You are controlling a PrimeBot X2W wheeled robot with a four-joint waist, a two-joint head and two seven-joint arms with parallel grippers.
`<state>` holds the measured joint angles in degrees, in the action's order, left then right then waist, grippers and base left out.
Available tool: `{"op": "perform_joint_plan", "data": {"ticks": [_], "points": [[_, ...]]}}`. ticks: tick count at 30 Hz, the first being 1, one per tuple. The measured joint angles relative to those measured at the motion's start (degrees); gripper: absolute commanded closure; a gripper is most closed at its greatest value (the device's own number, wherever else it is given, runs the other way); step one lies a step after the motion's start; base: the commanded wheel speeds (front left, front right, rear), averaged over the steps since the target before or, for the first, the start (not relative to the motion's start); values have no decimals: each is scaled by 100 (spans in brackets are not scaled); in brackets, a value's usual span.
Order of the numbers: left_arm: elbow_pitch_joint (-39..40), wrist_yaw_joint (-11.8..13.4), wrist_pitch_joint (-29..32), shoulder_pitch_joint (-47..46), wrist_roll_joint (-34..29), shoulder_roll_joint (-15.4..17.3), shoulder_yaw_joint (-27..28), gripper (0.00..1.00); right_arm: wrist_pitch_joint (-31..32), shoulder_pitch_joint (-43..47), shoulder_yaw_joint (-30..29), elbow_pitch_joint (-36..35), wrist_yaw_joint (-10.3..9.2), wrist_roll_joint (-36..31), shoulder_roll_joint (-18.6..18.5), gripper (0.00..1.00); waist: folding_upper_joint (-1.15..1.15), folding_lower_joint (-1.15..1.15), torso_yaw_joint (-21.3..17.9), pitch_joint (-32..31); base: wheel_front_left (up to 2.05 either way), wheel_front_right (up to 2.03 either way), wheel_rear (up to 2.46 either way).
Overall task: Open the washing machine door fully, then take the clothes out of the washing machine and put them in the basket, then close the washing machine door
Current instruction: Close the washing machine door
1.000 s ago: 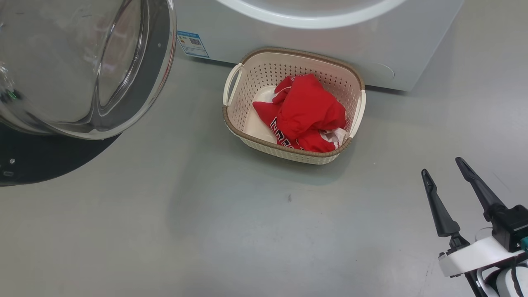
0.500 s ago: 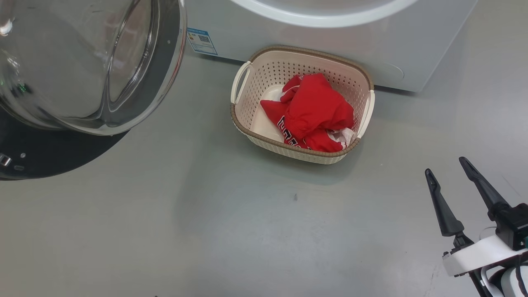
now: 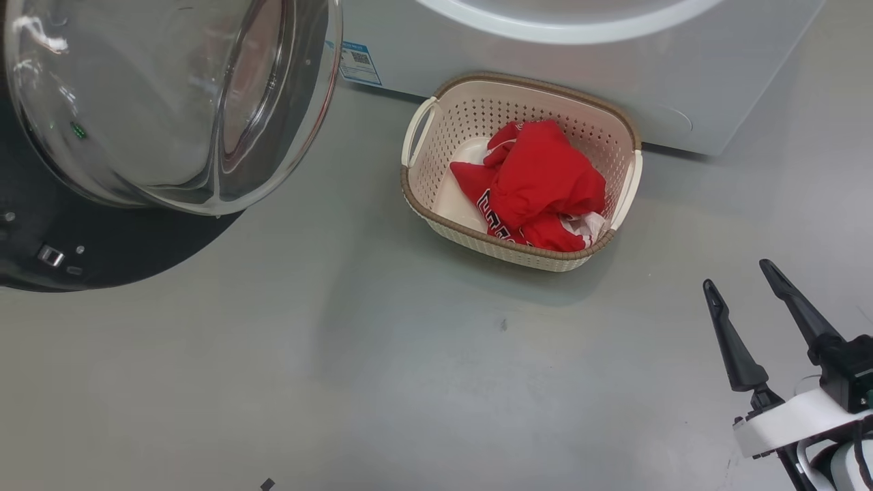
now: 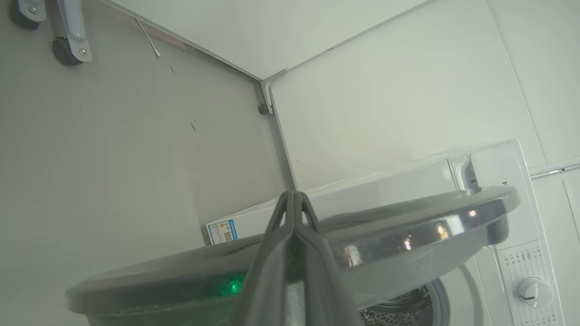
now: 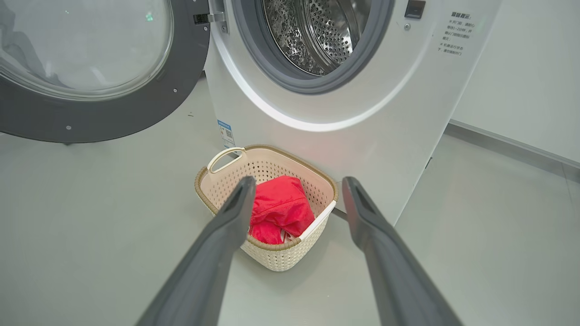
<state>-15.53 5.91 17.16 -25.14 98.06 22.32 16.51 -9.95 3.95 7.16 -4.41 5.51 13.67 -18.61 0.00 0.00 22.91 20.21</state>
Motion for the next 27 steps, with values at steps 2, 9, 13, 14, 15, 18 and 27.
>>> {"op": "perform_joint_plan", "data": {"ticks": [2, 9, 13, 14, 15, 18, 27], "points": [[92, -92, 231, 91, 99, -1, -30, 100, 13, 0, 18, 1, 40, 0, 0, 0, 0, 0, 33, 0, 0, 0, 0], [254, -226, 639, 178, 304, -67, -194, 100, 13, 0, 25, 8, 38, 22, 10, 0, 0, 0, 85, -42, 0, 0, 0], [358, -320, 862, 314, 408, -124, -243, 100, 13, -1, 62, 21, 38, 35, 56, 0, 0, 0, 108, -94, 0, 0, 0], [379, -324, 899, 353, 424, -122, -240, 100, 13, -1, 76, 27, 38, 35, 71, 0, 0, 0, 109, -109, 0, 0, 0], [407, -325, 939, 394, 432, -114, -236, 100, 13, -1, 82, 30, 37, 41, 86, 0, 0, 0, 109, -123, 0, 0, 0], [523, -401, 1060, 525, 446, -104, -242, 100, 11, -5, 123, 58, 38, 47, 135, 0, 0, 0, 98, -165, 0, 0, 0], [845, -531, 1454, 858, 488, -14, -404, 100, -3, -24, 205, 205, 31, 86, 282, 0, 0, 0, -24, -304, 0, 0, 0]]}}
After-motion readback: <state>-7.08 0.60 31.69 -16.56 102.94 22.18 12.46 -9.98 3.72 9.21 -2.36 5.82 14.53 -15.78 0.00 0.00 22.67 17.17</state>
